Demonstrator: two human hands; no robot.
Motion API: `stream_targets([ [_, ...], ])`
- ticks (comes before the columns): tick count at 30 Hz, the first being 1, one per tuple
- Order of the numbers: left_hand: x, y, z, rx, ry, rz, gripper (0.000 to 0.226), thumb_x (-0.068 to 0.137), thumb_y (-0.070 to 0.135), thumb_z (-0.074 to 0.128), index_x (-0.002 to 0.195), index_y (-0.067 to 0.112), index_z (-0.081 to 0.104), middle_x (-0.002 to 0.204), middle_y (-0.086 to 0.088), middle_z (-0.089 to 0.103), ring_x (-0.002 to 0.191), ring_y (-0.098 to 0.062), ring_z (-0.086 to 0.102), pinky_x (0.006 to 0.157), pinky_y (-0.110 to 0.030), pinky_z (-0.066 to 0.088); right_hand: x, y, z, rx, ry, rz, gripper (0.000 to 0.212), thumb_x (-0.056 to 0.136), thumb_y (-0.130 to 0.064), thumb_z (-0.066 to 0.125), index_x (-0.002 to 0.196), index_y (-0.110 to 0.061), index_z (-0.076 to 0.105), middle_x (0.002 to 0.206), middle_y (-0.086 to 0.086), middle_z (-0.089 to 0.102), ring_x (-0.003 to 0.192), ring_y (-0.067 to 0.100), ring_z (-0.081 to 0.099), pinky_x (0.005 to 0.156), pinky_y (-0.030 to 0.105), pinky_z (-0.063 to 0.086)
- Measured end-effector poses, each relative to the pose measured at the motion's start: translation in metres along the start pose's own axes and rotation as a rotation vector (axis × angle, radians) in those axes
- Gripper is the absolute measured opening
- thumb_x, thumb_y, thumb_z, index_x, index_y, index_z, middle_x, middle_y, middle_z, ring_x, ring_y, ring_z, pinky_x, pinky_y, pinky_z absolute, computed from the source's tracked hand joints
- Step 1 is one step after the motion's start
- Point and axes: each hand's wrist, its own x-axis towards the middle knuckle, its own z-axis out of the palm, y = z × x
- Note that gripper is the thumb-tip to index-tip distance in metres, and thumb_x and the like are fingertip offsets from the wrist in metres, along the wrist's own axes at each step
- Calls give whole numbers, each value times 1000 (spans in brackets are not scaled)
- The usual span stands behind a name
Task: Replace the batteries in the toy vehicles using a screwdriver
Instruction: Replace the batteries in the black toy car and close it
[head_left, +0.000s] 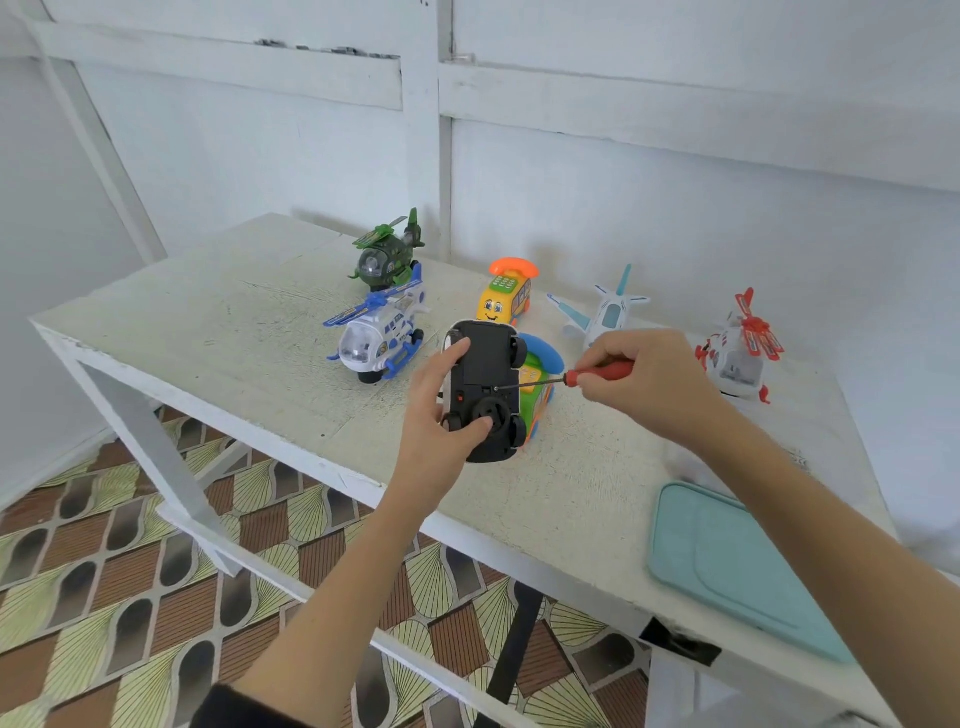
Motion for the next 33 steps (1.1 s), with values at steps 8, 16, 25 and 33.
stream_targets([
  [8,-1,0,6,-6,-21,-14,77,67,5,65,121,59,53,141,17,43,117,-30,59,91,-56,53,10,-31,6,-525,28,-96,44,88,-51,48,102,-12,62,89,7,69,88,25,59,74,37,47],
  [16,-5,-8,-3,-72,-2,-64,78,68,3,65,124,56,53,145,-5,48,98,-26,69,84,-49,58,8,-34,3,-135,-173,-256,9,93,-5,46,99,-8,41,83,-9,42,85,23,63,67,33,43],
  [25,-7,-5,-9,-134,14,-57,77,69,1,65,123,55,54,147,-2,47,100,-27,69,84,-48,58,5,-30,5,-69,-134,-239,19,91,-5,51,94,-15,35,84,-5,42,71,-2,59,60,18,40],
  [33,-10,-2,-7,-130,24,-66,80,73,-10,65,125,49,53,141,6,53,97,-32,69,86,-51,57,8,-39,4,-321,-53,-214,20,95,-29,49,97,-13,39,96,1,59,80,17,57,73,36,46],
])
